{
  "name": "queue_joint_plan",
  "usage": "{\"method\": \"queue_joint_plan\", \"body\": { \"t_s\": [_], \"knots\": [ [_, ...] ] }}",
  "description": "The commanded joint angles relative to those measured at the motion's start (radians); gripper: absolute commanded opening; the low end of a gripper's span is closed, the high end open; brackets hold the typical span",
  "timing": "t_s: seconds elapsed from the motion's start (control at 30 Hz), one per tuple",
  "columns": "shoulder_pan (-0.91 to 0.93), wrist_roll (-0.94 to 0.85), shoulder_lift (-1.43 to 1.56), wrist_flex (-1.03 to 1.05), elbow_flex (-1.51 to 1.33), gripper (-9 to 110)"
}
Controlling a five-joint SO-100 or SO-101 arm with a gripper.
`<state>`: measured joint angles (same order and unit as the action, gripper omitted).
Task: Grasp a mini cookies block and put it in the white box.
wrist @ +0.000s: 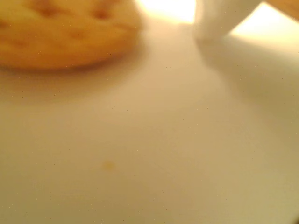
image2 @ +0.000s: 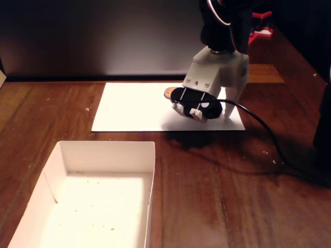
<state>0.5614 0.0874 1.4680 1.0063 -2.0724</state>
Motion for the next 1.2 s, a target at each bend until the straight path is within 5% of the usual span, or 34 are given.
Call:
{"method": "queue_joint_plan", "body": {
  "t_s": [0.0, 1.17],
  "knots": [
    [0.015, -0.005, 0.005, 0.003, 0.064, 29],
    [0.003, -0.069, 0.273, 0.015, 0.064, 22]
  ]
}}
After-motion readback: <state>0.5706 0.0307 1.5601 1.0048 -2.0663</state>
